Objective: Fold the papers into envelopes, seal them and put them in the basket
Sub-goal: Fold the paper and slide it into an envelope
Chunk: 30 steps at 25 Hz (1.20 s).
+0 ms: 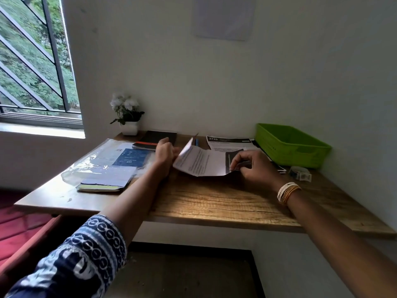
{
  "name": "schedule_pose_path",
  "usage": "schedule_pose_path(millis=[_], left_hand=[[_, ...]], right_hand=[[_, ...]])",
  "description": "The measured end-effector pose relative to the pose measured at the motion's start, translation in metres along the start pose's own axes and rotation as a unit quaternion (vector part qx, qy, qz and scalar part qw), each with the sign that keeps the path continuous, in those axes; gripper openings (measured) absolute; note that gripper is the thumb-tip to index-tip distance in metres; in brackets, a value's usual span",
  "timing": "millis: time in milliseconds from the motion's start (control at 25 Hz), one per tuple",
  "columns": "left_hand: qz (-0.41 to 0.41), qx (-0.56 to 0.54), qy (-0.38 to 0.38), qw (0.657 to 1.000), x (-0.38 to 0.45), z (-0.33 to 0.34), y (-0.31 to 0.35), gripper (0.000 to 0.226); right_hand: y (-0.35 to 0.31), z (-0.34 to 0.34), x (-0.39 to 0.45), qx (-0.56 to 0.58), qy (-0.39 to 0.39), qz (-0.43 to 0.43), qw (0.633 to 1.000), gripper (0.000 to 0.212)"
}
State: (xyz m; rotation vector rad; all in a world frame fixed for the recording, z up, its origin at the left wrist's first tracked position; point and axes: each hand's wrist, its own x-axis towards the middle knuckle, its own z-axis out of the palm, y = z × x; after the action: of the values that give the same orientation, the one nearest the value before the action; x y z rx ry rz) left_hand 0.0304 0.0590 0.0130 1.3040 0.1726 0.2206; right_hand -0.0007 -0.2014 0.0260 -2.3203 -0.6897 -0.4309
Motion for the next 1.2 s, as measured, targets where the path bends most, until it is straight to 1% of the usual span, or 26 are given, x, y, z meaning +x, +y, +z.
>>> schedule_pose_path(millis=[40,80,160,200,280,360,440,600,720,800,880,960,1040,1120,1200], left_hand=[[-0.027,-0.042,0.000,0.999,-0.001,0.000,0.002,0.052],[-0.041,-0.061,-0.007,0.997,-0.004,0.001,0.005,0.049],[-0.030,-0.033,-0.031,0.999,-0.010,0.004,0.007,0.044],[-0.012,-0.005,-0.044,0.999,-0.011,0.005,0.006,0.049],[0.038,0.086,-0.068,0.993,-0.011,0.008,0.003,0.060],[0.080,0.213,-0.094,0.969,-0.010,0.009,-0.002,0.065],[0.082,0.287,-0.101,0.949,-0.011,0.011,-0.005,0.067],[0.078,0.346,-0.087,0.931,-0.010,0.012,-0.008,0.060],[0.107,0.417,-0.097,0.897,-0.015,0.014,-0.006,0.049],[0.126,0.448,-0.113,0.878,-0.013,0.014,-0.007,0.045],[0.126,0.435,-0.116,0.884,-0.013,0.013,-0.007,0.047],[0.115,0.394,-0.108,0.906,-0.011,0.014,-0.007,0.051],[0.085,0.323,-0.095,0.938,-0.010,0.014,-0.007,0.054],[0.041,0.235,-0.093,0.967,-0.008,0.014,-0.007,0.056],[0.030,0.198,-0.082,0.976,-0.002,0.014,-0.009,0.055]], right_hand=[[0.000,-0.002,-0.001,-0.012,-0.001,-0.002,1.000,0.036],[0.001,-0.004,-0.002,-0.021,-0.004,-0.001,1.000,0.038],[0.003,-0.009,-0.005,-0.050,-0.012,0.009,0.999,0.042],[0.005,-0.011,-0.005,-0.068,-0.018,0.016,0.997,0.042],[0.013,-0.017,-0.001,-0.107,-0.037,0.040,0.993,0.038],[0.017,-0.020,0.004,-0.170,-0.071,0.070,0.980,0.029],[0.015,-0.016,0.012,-0.197,-0.075,0.092,0.973,0.019],[-0.001,0.020,0.039,-0.102,-0.035,0.142,0.984,0.016],[-0.013,0.049,0.060,-0.033,-0.076,0.217,0.973,0.011],[-0.020,0.058,0.071,-0.002,-0.082,0.273,0.958,0.018],[-0.024,0.060,0.079,0.036,-0.081,0.311,0.946,0.030],[-0.028,0.059,0.083,0.091,-0.079,0.339,0.933,0.038],[-0.027,0.060,0.084,0.115,-0.076,0.351,0.926,0.040],[-0.025,0.064,0.084,0.126,-0.063,0.344,0.928,0.042],[-0.021,0.070,0.082,0.130,-0.034,0.323,0.937,0.036]])
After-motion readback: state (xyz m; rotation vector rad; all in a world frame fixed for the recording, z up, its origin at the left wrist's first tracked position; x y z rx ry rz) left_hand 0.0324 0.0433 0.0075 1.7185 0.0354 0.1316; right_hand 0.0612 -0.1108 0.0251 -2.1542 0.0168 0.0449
